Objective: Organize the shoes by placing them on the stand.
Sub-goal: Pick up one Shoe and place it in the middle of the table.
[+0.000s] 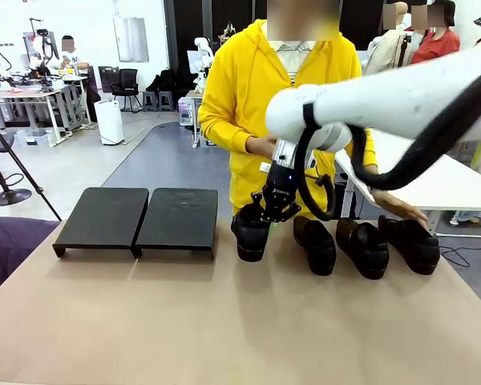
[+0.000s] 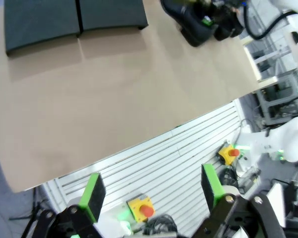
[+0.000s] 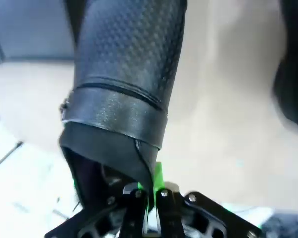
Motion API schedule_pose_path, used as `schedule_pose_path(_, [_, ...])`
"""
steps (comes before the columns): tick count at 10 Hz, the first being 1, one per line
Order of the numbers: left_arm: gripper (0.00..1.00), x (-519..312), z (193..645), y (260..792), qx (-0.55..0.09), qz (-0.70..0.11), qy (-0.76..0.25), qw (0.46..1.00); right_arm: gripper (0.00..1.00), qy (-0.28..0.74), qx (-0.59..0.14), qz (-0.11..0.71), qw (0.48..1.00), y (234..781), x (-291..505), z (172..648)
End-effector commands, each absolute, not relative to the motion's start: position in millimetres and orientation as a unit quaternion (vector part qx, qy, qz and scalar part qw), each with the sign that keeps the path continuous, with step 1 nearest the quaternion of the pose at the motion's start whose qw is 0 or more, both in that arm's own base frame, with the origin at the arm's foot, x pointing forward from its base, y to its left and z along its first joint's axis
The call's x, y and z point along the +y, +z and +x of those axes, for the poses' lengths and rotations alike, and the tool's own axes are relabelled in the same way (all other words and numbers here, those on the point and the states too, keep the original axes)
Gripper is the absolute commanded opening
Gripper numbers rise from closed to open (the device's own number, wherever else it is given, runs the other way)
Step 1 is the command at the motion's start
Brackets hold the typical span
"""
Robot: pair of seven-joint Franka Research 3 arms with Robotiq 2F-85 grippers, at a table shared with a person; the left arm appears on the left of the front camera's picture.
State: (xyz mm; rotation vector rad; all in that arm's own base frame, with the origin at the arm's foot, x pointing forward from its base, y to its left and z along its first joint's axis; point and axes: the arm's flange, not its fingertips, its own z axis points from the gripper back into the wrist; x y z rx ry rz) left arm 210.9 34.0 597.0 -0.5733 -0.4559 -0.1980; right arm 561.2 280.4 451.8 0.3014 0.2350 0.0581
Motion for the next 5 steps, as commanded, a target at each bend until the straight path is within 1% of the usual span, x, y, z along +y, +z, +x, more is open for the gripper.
schedule_pose_path(1, [1.0, 34, 211, 596, -0.228, -0.284, -0.102, 0.926, 0.0, -0.01, 0.156, 0.124, 0.98, 478, 276, 458])
schedule_pose_path(2, [1.0, 34, 211, 596, -0.228, -0.284, -0.102, 0.926, 0.0, 0.007, 0.173, 0.099, 0.98, 481, 280, 418])
schedule_pose_path(3, [1.0, 34, 211, 596, -0.228, -0.284, -0.102, 0.926, 0.0, -0.007, 0.154, 0.091, 0.984, 481, 282, 385])
schedule_pose_path(4, [1.0, 34, 211, 596, -0.228, -0.284, -0.102, 0.926, 0.0, 0.027, 0.153, 0.077, 0.985, 474, 283, 361])
schedule_pose_path(5, [1.0, 34, 211, 596, -0.228, -0.284, -0.102, 0.926, 0.0, 0.096, 0.186, 0.076, 0.975, 473, 280, 365])
